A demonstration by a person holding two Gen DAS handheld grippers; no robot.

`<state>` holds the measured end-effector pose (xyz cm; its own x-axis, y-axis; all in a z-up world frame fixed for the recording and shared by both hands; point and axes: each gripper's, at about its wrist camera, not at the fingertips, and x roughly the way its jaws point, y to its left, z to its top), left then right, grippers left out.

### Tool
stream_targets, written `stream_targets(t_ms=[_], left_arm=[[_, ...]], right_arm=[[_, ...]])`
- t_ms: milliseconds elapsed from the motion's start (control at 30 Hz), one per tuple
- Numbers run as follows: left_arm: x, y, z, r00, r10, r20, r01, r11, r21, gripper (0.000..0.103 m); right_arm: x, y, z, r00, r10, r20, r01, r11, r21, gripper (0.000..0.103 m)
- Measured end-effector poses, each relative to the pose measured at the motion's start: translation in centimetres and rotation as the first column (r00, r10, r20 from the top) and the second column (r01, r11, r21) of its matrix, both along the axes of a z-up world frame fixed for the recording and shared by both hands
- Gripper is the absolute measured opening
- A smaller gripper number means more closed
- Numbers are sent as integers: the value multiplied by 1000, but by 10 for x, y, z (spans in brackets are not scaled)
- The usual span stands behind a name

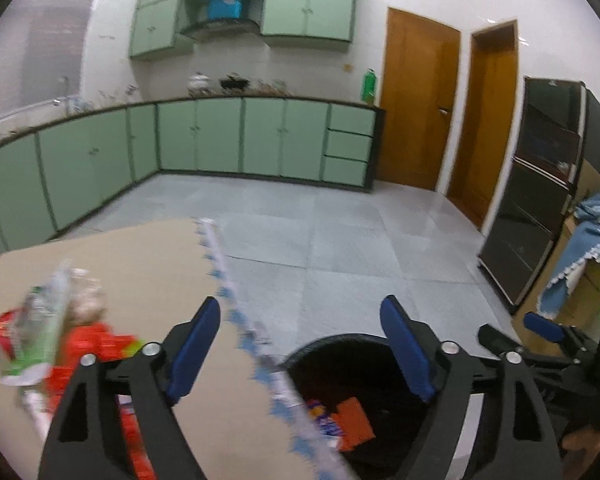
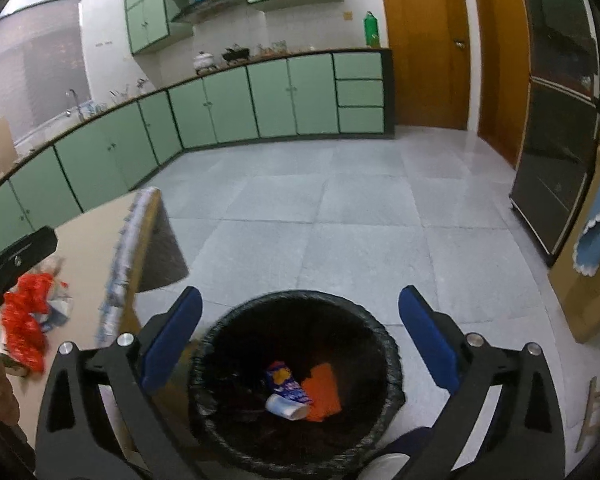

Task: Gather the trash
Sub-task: 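Move both open tools back over the trash on the table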

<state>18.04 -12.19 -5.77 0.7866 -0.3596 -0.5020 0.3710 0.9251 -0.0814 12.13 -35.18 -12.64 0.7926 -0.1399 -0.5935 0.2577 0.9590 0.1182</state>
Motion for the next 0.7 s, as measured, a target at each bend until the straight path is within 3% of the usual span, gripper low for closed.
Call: stream_targets(t_ms=[267, 500, 700], left_arm=[[-22, 95, 15, 983, 179, 47, -181, 983, 37, 83], [-42, 177, 3, 933, 355, 65, -360, 928, 101, 83], [-50, 223, -13, 893, 449, 30, -449, 889, 87, 83]], right_arm=[[2, 68, 26, 986, 148, 73, -148, 989, 2, 96], [9, 136, 37, 957, 263, 119, -266, 964, 11, 96], [17, 197, 33, 921, 364, 138, -365, 931, -18, 96]])
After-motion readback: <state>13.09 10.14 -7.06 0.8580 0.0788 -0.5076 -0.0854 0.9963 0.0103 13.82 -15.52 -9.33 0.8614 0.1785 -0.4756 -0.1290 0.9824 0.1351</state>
